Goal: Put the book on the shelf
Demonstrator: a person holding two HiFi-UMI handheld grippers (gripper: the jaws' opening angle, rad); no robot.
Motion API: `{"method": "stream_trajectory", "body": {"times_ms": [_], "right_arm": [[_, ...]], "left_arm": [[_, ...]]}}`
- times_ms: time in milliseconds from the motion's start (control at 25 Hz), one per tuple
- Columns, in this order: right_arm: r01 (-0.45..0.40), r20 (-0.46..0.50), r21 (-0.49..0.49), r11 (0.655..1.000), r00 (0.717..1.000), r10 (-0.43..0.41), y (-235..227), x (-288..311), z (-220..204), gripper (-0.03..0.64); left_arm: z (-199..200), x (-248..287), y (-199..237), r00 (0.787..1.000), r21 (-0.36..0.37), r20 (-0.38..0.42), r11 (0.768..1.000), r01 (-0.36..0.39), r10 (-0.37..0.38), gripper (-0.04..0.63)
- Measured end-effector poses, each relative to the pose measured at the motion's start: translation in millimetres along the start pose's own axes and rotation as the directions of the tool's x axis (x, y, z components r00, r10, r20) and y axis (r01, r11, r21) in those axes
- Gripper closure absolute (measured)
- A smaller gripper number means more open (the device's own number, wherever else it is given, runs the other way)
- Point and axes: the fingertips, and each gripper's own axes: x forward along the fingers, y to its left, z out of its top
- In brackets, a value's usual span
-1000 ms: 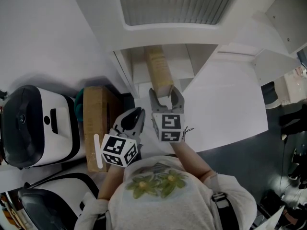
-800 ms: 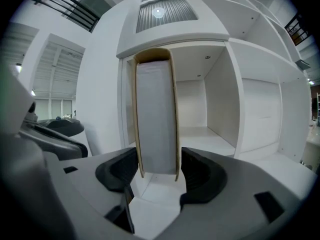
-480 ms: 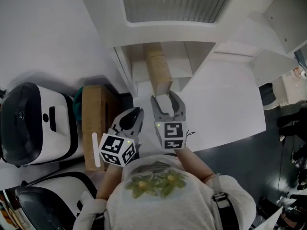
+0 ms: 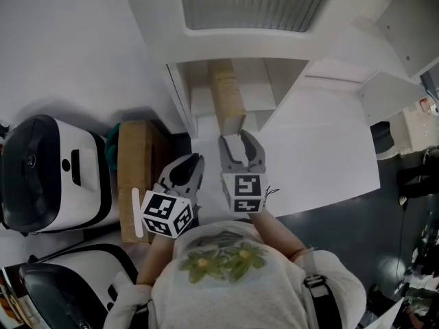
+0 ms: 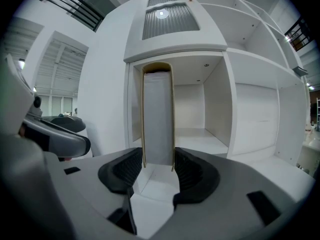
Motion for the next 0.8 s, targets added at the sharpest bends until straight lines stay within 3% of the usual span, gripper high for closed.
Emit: {"method": "stream_trajectory", "body": {"times_ms": [800], "right_arm": [[0.050, 0.011, 0.022, 0.999, 0.999, -0.050, -1, 26, 5, 0.396]], "left_arm": [[0, -1, 10, 0.999, -0.009, 0.002, 0.999, -0.032, 0.032, 0.538]]}}
